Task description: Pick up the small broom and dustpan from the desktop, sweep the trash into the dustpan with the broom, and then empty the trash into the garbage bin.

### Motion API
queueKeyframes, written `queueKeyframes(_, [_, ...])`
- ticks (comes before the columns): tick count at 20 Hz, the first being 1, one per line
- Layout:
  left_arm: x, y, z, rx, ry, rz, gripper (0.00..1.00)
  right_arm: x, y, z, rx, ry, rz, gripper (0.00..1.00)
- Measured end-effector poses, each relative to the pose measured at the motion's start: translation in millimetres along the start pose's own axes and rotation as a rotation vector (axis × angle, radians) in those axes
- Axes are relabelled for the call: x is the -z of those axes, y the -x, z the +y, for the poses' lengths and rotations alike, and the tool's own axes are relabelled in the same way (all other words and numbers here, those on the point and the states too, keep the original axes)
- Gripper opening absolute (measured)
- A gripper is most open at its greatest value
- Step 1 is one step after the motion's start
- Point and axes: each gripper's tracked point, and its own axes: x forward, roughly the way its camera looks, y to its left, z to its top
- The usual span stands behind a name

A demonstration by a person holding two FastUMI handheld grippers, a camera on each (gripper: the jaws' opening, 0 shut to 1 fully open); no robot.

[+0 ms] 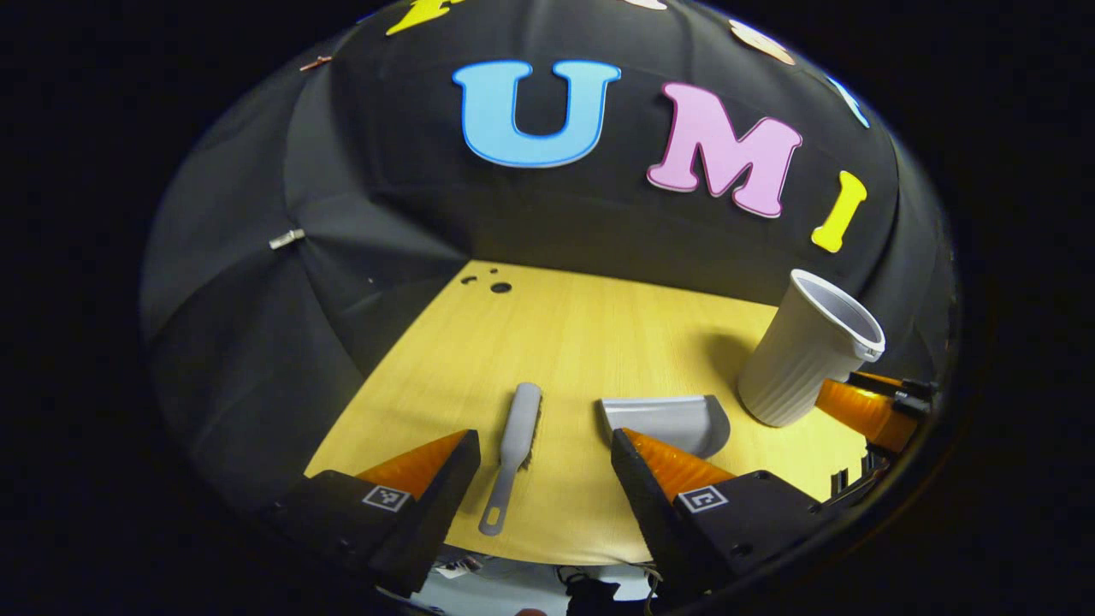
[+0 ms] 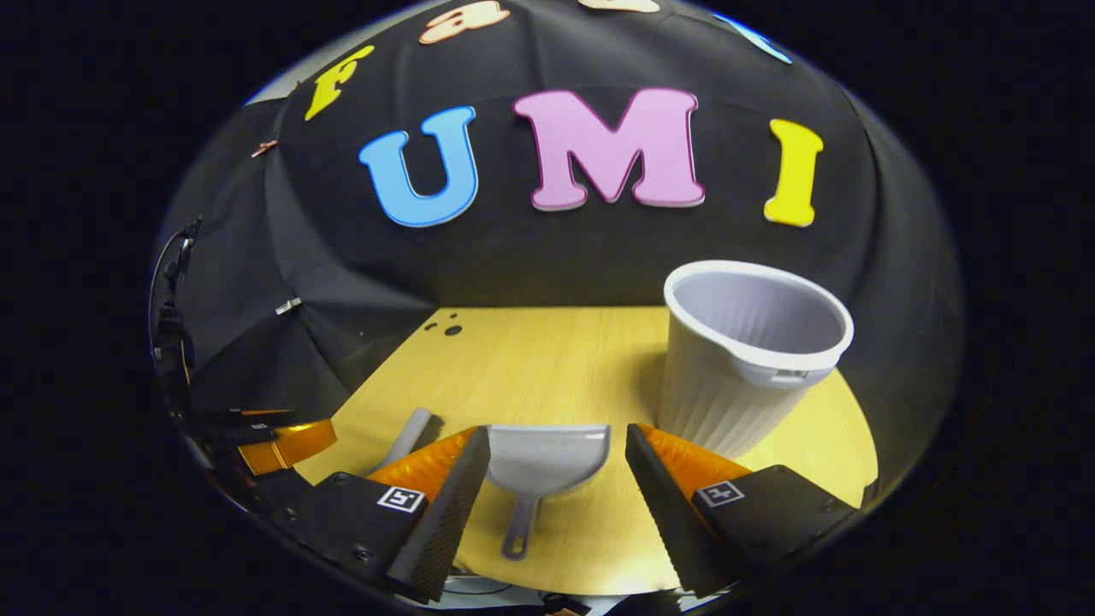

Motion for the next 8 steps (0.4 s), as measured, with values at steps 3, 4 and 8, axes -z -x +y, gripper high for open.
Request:
queueKeyframes(3, [-11,23,-18,-0.011,-0.012,-0.131,0.96,-7,19,-15,0.011,0.023,-0.054,0.99])
queueKeyframes(4, [-10,29,-24,-0.018,-0.006,-0.16,0.96,-3,26,-24,0.016,0.037,-0.058,0.99])
queueKeyframes(8, [4,40,-54,0.001,0.089,-0.17,0.96,19,43,-47,0.041,0.054,-0.039,0.99])
